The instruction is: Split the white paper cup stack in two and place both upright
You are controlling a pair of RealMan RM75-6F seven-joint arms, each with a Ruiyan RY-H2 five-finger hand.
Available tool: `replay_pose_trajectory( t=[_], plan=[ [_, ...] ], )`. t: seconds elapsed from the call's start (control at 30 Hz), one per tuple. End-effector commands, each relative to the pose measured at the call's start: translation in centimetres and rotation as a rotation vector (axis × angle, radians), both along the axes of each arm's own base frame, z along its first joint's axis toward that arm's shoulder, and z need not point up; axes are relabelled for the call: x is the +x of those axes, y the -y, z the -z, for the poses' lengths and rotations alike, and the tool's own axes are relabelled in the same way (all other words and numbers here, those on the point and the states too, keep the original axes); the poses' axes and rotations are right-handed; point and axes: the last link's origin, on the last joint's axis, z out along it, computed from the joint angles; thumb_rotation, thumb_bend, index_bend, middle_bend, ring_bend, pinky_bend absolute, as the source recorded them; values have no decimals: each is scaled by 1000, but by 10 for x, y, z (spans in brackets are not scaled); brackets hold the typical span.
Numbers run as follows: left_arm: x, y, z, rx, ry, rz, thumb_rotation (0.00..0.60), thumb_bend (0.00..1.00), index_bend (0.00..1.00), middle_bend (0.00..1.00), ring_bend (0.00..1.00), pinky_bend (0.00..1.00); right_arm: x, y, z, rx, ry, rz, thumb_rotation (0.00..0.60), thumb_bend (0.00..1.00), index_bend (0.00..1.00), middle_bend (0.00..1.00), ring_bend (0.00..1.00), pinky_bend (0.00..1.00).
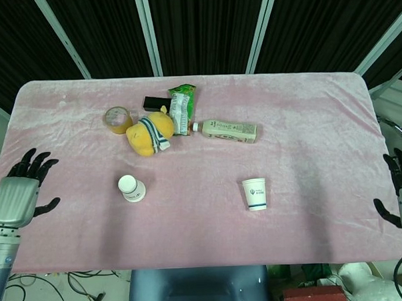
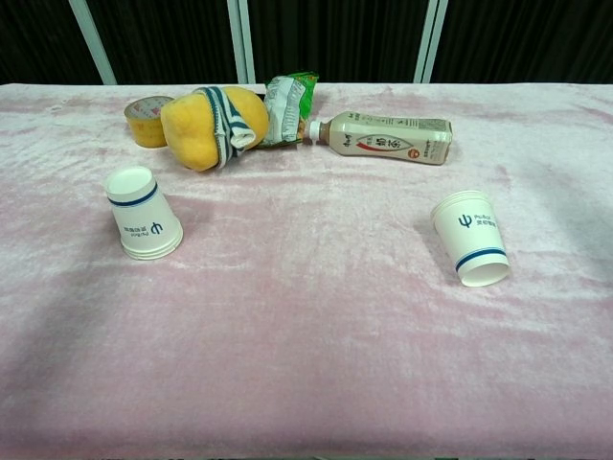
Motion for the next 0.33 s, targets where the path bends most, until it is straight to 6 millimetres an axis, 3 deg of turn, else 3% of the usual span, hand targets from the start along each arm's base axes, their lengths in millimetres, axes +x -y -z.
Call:
replay_pose_trajectory(
  t=[0.03,0.13,0.33],
  plan=[
    [-38,30,3,31,64,-41,600,130,196,126,29,249,-15,-35,18,16,30,18,600,179,49,0,136,177],
    [-57,40,3,58,85,-56,600,127,188,111,28,249,-20,-49,24,12,18,39,600,173,49,0,136,177],
    [-63,42,3,42,113,-55,600,127,179,106,29,249,-15,-54,24,-7,16,64,600,172,49,0,136,177]
  ],
)
